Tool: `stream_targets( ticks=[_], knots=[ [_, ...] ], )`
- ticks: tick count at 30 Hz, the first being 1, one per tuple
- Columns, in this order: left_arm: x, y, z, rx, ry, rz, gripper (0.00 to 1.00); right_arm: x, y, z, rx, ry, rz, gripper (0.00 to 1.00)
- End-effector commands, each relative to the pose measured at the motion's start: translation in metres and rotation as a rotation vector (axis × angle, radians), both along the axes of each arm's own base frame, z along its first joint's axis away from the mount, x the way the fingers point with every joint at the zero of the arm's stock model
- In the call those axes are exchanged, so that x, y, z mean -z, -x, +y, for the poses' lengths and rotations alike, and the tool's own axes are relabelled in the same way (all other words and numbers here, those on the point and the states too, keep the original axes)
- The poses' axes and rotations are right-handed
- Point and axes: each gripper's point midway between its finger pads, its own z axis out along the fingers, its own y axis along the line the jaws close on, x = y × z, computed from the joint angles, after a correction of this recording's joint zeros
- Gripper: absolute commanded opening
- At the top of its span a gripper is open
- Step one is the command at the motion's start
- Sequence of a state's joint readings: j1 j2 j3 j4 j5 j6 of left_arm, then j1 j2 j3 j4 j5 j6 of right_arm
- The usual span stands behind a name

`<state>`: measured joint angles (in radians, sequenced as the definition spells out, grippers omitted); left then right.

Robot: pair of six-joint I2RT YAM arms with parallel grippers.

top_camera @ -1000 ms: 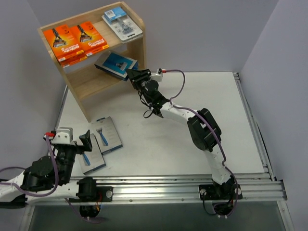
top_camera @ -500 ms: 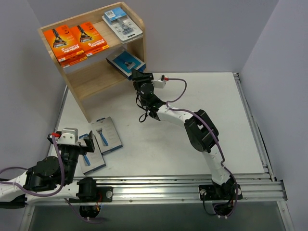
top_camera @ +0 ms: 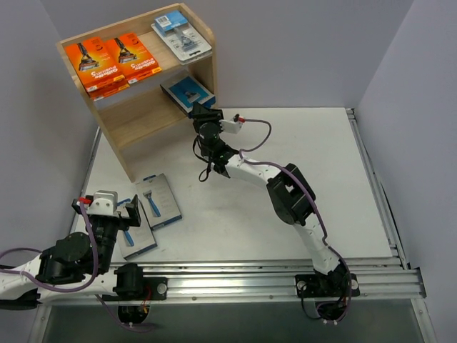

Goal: Place and organize the shaving razors onto the shelf

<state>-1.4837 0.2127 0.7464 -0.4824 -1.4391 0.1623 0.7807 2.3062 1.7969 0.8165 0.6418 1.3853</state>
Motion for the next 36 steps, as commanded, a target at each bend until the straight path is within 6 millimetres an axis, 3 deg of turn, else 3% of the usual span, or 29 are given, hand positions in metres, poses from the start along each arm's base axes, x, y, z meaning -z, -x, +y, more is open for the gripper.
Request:
stream_targets(
  ticks=[1, 6, 15, 26, 36],
  knots=[
    [-0.004, 0.000, 0.000, -0.003, 0.030, -0.004, 0.94, -0.050, -0.001, -0.006, 0.044, -0.095, -0.090, 0.09],
    [-0.004, 0.000, 0.001, -0.003, 0.031, -0.004, 0.94, -0.050, 0.004, -0.001, -0.006, -0.038, -0.079, 0.49],
    [-0.004, 0.000, 0.003, -0.011, 0.042, -0.003, 0.94, -0.041, 0.017, 0.002, -0.075, 0.047, -0.049, 0.81],
    [-0.004, 0.000, 0.006, -0.017, 0.048, -0.003, 0.94, -0.041, 0.026, 0.004, -0.168, 0.076, -0.046, 0.84],
    [-0.004, 0.000, 0.003, -0.012, 0.031, -0.002, 0.94, -0.044, 0.025, 0.001, -0.221, 0.089, -0.062, 0.71]
  ],
)
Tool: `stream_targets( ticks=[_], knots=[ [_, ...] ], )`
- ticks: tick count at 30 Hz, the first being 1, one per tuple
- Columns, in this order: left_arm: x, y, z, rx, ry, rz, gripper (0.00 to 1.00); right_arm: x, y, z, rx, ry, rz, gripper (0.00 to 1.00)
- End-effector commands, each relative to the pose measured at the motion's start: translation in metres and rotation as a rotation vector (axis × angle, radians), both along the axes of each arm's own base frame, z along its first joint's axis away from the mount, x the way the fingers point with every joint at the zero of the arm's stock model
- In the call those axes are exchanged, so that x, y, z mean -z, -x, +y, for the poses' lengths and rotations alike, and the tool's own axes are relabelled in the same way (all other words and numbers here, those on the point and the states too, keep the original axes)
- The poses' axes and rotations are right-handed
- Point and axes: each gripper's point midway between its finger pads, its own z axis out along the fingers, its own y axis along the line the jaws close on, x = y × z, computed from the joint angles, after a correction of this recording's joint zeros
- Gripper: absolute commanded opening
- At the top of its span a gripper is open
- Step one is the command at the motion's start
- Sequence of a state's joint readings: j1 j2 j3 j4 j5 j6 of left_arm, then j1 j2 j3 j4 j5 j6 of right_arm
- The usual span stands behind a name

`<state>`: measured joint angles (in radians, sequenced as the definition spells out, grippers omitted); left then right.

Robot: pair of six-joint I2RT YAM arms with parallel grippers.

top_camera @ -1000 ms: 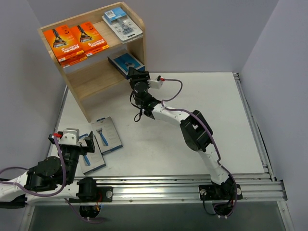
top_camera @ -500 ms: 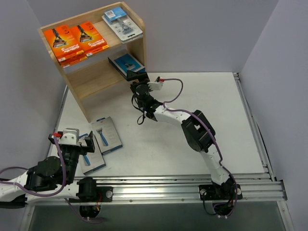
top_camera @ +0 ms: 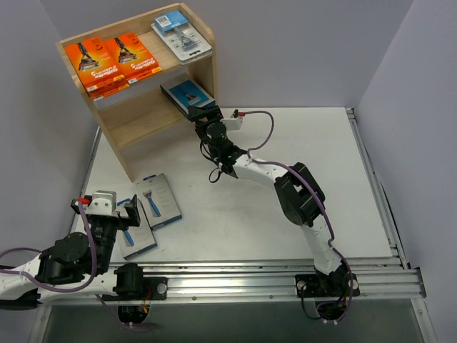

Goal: Place and organize the shaving razors onto the shelf

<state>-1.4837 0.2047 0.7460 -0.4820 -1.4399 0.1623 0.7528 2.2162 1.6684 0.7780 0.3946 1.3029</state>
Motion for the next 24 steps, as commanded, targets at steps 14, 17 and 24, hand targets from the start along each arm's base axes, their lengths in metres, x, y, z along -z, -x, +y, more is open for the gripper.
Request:
stream_targets(
  ticks=[14, 17, 24],
  knots=[
    [-0.003, 0.000, 0.000, -0.007, 0.022, 0.000, 0.94, -0.062, 0.004, -0.005, -0.049, -0.086, -0.090, 0.28],
    [-0.003, 0.000, 0.000, -0.005, 0.025, 0.000, 0.94, -0.064, 0.005, -0.004, -0.051, -0.109, -0.096, 0.20],
    [-0.003, 0.000, 0.000, -0.001, 0.022, 0.000, 0.94, -0.070, 0.002, 0.000, -0.067, -0.170, -0.113, 0.08]
  ],
)
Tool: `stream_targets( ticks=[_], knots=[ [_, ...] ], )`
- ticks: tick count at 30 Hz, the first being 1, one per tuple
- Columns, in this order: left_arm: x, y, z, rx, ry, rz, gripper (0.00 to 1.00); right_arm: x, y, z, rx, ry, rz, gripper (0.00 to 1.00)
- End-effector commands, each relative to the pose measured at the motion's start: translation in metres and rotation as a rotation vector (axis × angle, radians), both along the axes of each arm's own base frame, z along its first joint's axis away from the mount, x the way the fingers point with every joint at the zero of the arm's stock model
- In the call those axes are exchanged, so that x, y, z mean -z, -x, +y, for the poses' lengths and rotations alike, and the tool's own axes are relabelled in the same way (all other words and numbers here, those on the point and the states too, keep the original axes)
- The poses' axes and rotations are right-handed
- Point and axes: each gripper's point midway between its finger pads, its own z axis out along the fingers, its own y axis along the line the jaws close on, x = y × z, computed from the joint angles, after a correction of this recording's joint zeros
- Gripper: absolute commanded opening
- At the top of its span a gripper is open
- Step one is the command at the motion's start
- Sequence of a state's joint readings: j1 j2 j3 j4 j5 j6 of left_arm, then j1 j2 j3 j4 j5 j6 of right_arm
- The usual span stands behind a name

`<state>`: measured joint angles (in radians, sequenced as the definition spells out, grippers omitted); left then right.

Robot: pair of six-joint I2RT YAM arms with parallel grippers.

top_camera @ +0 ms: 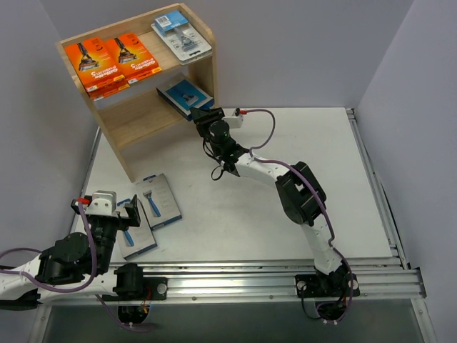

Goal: Place and organize the shaving razors onto the shelf

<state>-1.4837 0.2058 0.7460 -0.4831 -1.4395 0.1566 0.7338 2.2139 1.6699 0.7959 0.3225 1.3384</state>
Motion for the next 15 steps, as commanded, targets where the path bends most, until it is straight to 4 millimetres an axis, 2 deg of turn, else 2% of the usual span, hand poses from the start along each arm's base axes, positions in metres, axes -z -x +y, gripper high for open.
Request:
stream_targets(
  ticks=[1, 5, 15],
  knots=[
    [-0.003, 0.000, 0.001, -0.001, 0.023, -0.001, 0.95, -0.061, 0.003, 0.000, -0.014, -0.134, -0.103, 0.07],
    [-0.003, 0.000, 0.000, 0.000, 0.018, 0.000, 0.95, -0.064, 0.000, 0.000, 0.000, -0.159, -0.108, 0.00],
    [-0.003, 0.000, 0.001, 0.003, 0.026, -0.001, 0.95, -0.077, -0.005, 0.000, 0.101, -0.230, -0.115, 0.00]
  ],
)
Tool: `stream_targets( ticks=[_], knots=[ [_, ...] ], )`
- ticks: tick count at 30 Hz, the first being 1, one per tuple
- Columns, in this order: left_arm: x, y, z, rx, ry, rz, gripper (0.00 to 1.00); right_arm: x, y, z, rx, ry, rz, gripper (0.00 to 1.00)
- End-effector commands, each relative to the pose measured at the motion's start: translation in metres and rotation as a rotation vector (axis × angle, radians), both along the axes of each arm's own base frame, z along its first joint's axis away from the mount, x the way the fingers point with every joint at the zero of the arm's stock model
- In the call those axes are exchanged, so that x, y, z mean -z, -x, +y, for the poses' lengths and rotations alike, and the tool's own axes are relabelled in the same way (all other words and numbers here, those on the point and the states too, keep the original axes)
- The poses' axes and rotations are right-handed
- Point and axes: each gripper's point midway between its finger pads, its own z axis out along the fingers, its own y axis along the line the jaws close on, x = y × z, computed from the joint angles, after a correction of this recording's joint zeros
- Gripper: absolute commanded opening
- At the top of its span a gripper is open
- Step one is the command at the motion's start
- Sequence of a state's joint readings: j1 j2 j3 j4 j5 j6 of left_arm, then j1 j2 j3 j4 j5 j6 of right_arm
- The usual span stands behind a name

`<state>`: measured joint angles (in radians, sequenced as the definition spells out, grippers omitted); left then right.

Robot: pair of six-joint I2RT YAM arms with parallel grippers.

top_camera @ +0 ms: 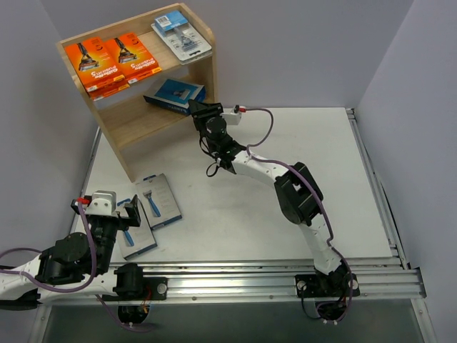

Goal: Place and organize the shaving razors onto the shelf

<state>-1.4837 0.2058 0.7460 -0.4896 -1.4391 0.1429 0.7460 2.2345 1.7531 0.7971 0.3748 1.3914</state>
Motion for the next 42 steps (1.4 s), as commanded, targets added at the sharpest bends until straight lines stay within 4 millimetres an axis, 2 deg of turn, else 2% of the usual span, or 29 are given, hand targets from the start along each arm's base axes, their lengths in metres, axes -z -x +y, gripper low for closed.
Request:
stream_targets(
  ticks=[1, 5, 12, 13, 14, 15, 16, 19, 25, 26, 28, 29, 35, 38, 41, 42],
  knots=[
    [-0.004, 0.000, 0.002, 0.003, 0.020, -0.002, 0.95, -0.046, 0.001, -0.003, 0.073, -0.137, -0.084, 0.00],
    [-0.003, 0.000, 0.001, 0.008, 0.019, -0.002, 0.95, -0.051, -0.001, -0.003, 0.123, -0.147, -0.091, 0.00],
    [-0.003, 0.000, 0.002, 0.011, 0.023, -0.002, 0.95, -0.040, -0.002, 0.003, 0.150, -0.139, -0.076, 0.00],
    [-0.003, 0.000, 0.002, 0.011, 0.025, -0.002, 0.95, -0.037, 0.000, 0.007, 0.134, -0.125, -0.076, 0.04],
    [-0.003, 0.000, 0.001, 0.012, 0.023, -0.002, 0.95, -0.036, -0.001, 0.008, 0.126, -0.120, -0.076, 0.14],
    [-0.003, 0.000, 0.001, 0.014, 0.025, -0.002, 0.95, -0.036, 0.000, 0.009, 0.113, -0.110, -0.076, 0.26],
    [-0.003, 0.000, 0.001, 0.014, 0.023, -0.002, 0.95, -0.035, 0.003, 0.010, 0.095, -0.094, -0.074, 0.43],
    [-0.003, 0.000, 0.001, 0.014, 0.023, -0.002, 0.95, -0.035, 0.010, 0.006, 0.074, -0.065, -0.076, 0.57],
    [-0.003, 0.000, 0.002, 0.014, 0.026, -0.002, 0.95, -0.039, 0.017, -0.006, -0.002, -0.032, -0.075, 0.69],
    [-0.003, 0.000, 0.001, 0.012, 0.026, -0.002, 0.95, -0.035, 0.020, -0.004, -0.038, -0.024, -0.069, 0.69],
    [-0.003, 0.000, 0.001, 0.011, 0.023, -0.001, 0.95, -0.040, 0.019, -0.010, -0.060, -0.031, -0.075, 0.71],
    [-0.003, 0.000, 0.001, 0.011, 0.020, -0.001, 0.95, -0.033, 0.020, -0.012, -0.071, -0.023, -0.064, 0.71],
    [-0.003, 0.000, 0.002, 0.005, 0.022, -0.001, 0.95, -0.037, 0.019, -0.017, -0.154, -0.004, -0.079, 0.72],
    [-0.003, 0.000, 0.002, 0.003, 0.022, 0.000, 0.95, -0.037, 0.020, -0.024, -0.154, 0.008, -0.086, 0.68],
    [-0.002, 0.000, 0.001, 0.009, 0.019, 0.000, 0.95, -0.041, 0.019, -0.030, -0.153, 0.025, -0.097, 0.58],
    [-0.003, 0.000, 0.000, 0.009, 0.011, 0.000, 0.95, -0.042, 0.018, -0.032, -0.155, 0.020, -0.099, 0.51]
  ],
)
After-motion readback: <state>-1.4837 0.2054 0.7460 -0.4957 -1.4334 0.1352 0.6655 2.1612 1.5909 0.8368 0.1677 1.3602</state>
